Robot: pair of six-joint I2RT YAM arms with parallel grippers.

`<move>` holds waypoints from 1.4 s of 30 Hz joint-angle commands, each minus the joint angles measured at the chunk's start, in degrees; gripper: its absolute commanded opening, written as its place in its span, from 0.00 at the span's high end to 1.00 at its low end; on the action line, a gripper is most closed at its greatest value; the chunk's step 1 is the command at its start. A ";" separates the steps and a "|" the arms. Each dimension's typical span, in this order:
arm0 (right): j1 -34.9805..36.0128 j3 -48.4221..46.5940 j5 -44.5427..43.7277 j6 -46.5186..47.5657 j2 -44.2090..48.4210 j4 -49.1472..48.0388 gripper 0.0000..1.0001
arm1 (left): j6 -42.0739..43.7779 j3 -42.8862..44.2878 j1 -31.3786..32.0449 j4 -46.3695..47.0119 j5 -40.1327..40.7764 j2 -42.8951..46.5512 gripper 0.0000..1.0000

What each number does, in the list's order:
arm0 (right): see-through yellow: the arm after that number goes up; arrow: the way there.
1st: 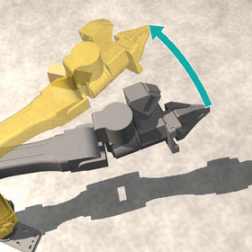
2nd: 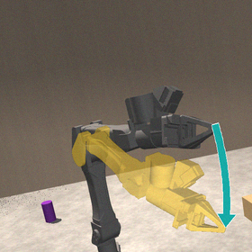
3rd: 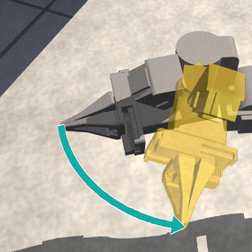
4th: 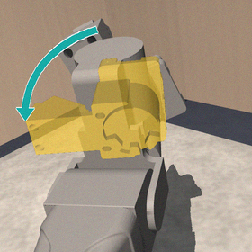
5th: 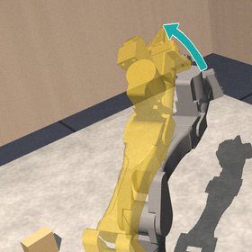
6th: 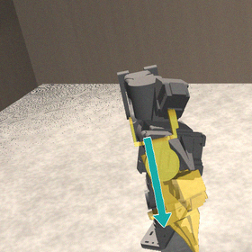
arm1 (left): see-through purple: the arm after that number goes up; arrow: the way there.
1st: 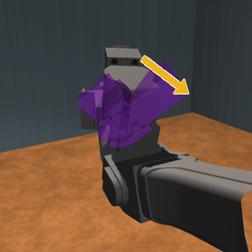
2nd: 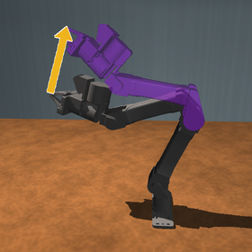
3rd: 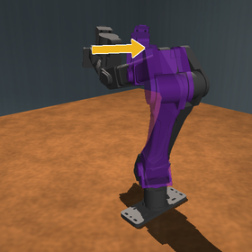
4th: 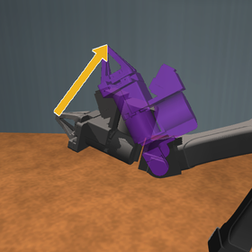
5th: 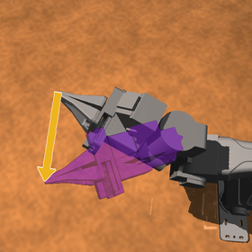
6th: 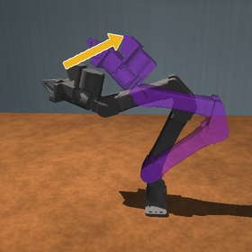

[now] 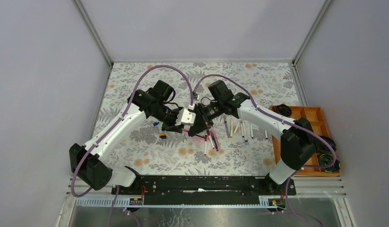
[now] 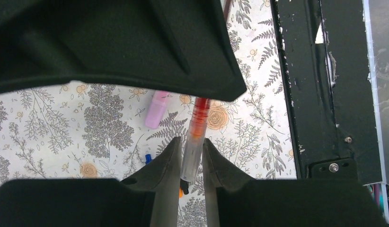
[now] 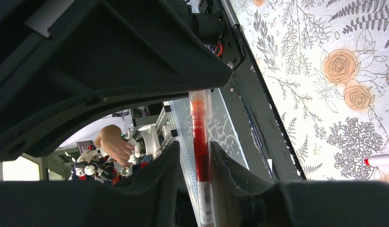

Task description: Open the pen caps

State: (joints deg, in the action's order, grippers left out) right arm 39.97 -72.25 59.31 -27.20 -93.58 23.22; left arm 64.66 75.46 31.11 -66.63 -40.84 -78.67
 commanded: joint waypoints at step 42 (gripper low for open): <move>1.08 1.91 -0.28 -3.82 3.12 -4.11 1.00 | -2.52 -2.21 1.05 3.09 -1.36 0.89 0.78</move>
State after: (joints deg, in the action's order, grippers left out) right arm 40.62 -70.52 58.57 -29.95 -92.60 20.21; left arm 61.10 74.41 31.83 -63.72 -41.52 -78.04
